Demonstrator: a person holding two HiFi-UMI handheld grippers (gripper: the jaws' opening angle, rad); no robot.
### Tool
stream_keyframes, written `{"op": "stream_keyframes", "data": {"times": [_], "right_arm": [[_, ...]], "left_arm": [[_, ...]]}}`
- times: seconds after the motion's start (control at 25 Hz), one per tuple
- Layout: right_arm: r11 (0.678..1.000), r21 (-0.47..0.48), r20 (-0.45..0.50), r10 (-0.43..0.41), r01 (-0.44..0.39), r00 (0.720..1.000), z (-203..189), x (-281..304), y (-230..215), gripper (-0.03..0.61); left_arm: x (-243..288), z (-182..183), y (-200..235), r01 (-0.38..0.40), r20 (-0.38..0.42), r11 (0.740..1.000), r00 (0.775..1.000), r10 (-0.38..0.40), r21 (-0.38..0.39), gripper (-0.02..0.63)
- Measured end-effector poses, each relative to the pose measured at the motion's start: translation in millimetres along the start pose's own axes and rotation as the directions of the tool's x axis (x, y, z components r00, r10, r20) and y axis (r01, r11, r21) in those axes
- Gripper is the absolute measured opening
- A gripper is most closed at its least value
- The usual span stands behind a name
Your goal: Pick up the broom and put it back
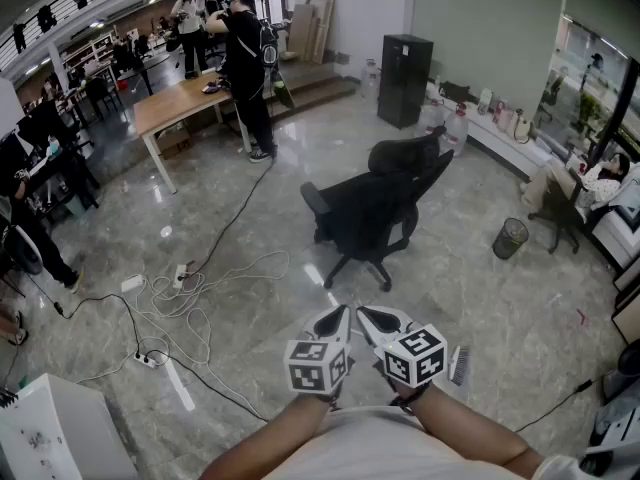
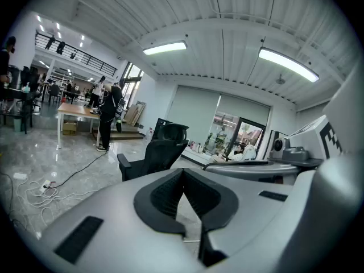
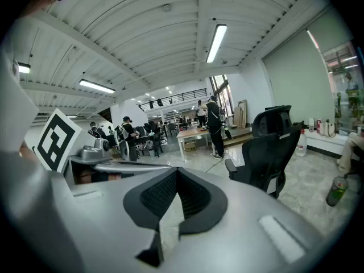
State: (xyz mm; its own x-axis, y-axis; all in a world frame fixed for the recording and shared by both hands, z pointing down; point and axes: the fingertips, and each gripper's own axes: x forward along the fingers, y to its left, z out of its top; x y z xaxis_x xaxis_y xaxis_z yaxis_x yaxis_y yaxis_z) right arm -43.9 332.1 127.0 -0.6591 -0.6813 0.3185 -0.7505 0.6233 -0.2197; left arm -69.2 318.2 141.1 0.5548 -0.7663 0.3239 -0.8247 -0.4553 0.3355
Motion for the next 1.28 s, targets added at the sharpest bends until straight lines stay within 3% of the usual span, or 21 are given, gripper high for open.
{"op": "stream_keyframes", "data": {"times": [0.4, 0.72, 1.0, 1.28], "right_arm": [[1.0, -0.005, 0.017, -0.008, 0.008, 1.0, -4, 1, -4, 0.002], [0.998, 0.046, 0.033, -0.031, 0.03, 0.999, -12, 6, -35, 0.005], [0.994, 0.105, 0.016, -0.014, 0.012, 1.0, -18, 37, -95, 0.027], [0.989, 0.129, -0.087, 0.082, -0.071, 0.993, -32, 107, -200, 0.069]], "left_arm": [[4, -6, 3, -0.001, 0.002, 1.0, 1.0, 0.001, -0.008, 0.007], [24, -9, 9, -0.015, 0.019, 1.0, 1.0, 0.015, -0.024, 0.007], [77, -6, 34, -0.059, -0.015, 0.998, 0.998, 0.058, -0.036, 0.006], [172, -11, 79, -0.163, -0.09, 0.985, 0.983, 0.157, -0.061, 0.006]]}}
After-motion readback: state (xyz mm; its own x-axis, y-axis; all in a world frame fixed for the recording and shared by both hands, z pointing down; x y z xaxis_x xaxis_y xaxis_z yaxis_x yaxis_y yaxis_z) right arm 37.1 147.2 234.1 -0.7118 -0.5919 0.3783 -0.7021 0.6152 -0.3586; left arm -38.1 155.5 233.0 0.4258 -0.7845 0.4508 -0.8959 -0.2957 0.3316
